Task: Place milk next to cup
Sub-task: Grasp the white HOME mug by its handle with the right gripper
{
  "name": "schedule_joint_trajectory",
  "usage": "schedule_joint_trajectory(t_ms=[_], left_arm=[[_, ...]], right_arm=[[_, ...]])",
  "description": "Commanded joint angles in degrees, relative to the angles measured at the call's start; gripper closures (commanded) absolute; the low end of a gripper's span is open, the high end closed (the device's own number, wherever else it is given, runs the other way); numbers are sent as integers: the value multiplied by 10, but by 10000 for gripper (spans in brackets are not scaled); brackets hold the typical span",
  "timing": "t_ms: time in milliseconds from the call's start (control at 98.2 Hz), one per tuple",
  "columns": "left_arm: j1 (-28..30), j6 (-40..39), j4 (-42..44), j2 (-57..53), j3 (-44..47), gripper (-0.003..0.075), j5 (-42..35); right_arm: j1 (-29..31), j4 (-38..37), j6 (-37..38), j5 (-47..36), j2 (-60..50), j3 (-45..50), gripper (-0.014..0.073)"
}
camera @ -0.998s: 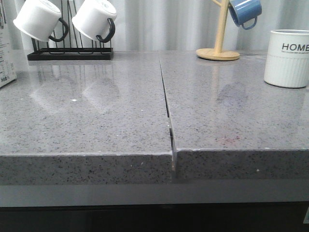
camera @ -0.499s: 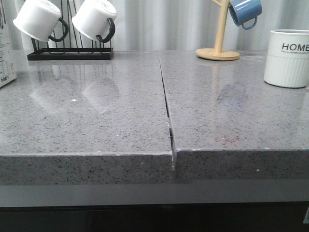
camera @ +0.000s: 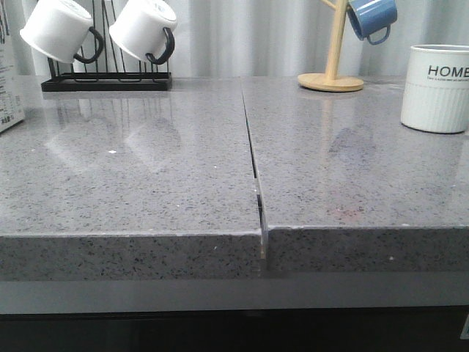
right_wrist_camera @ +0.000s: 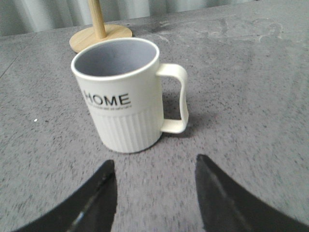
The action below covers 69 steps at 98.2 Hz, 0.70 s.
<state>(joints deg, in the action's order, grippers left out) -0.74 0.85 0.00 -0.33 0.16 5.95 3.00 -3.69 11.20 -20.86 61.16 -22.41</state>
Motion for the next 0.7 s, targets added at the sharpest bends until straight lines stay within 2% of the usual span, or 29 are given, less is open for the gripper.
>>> schedule_joint_trajectory(t_ms=[0,265,693], left_arm=[[3,-2,-7,-19,23,741,-48],[3,-2,-7,-19,23,741,-48],[3,-2,-7,-19,23,741,-48]], right_arm=[[2,-1,-11,-72,37,-41,204],[38,1,-34,-104,117,-83,204],[52,-3,-37,-118,231,-146,204]])
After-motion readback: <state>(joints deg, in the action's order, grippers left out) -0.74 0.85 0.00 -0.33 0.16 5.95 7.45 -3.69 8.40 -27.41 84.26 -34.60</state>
